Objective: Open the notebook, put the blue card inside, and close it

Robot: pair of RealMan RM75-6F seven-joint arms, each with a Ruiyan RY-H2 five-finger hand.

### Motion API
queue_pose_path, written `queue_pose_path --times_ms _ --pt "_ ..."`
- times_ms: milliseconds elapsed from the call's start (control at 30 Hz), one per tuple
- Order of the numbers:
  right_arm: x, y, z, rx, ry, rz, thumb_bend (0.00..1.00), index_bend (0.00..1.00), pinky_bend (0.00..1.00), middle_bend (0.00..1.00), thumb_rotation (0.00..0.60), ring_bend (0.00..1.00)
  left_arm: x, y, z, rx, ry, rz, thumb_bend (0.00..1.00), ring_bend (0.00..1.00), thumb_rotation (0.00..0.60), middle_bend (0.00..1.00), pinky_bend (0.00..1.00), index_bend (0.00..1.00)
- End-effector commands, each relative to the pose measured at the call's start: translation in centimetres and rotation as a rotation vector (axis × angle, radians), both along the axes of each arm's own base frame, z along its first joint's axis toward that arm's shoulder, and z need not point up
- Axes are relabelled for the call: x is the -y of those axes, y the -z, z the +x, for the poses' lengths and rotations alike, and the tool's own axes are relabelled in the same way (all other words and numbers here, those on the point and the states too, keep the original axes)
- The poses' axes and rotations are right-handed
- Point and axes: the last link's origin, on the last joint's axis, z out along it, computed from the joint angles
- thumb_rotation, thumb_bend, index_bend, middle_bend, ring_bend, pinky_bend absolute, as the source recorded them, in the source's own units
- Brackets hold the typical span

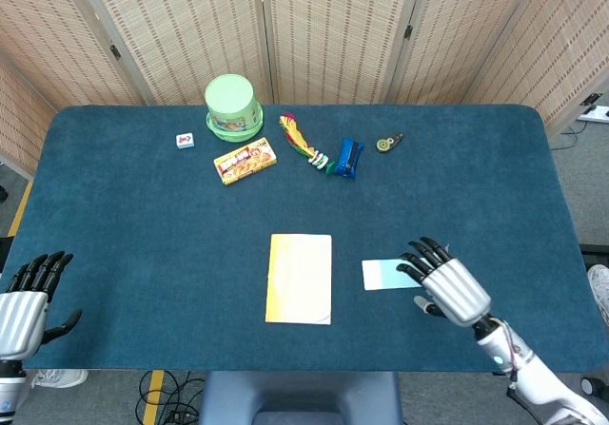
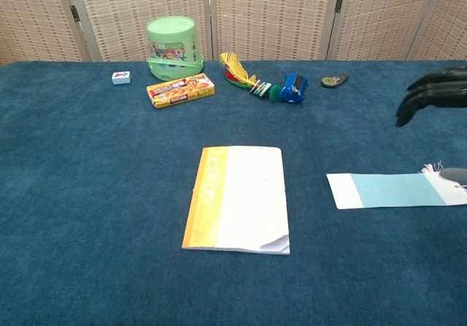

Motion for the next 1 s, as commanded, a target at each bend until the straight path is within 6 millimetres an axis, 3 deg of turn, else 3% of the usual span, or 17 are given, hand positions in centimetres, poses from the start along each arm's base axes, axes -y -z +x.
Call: queue_pose_path --times_ms 33,300,700,1000 --pt "1.2 3.0 1.7 -0.011 -0.079 0.084 0.11 0.37 0.18 0.29 0.600 0.17 0.2 -0.2 -0.1 -0.001 -0.003 0.003 0.28 0.11 0.600 0.13 0.17 0.13" --pt "3.2 7.7 3.9 -0.055 -0.175 0.173 0.05 0.39 0.18 0.31 0.600 0.18 0.5 -0.5 -0.4 0.000 -0.014 0.007 0.28 0.11 0.600 0.13 0.17 0.13" --pt "5.3 11.7 5.6 -0.121 -0.287 0.180 0.04 0.42 0.13 0.32 0.600 0.18 0.5 -0.7 -0.8 0.021 -0.024 0.005 0.28 0.11 0.600 0.13 0.17 0.13" --pt "6.5 13.5 6.6 -0.139 -0.329 0.196 0.06 0.42 0.13 0.32 0.600 0.18 0.6 -0.9 -1.2 0.030 -0.038 0.010 0.28 0.11 0.600 0.13 0.17 0.13"
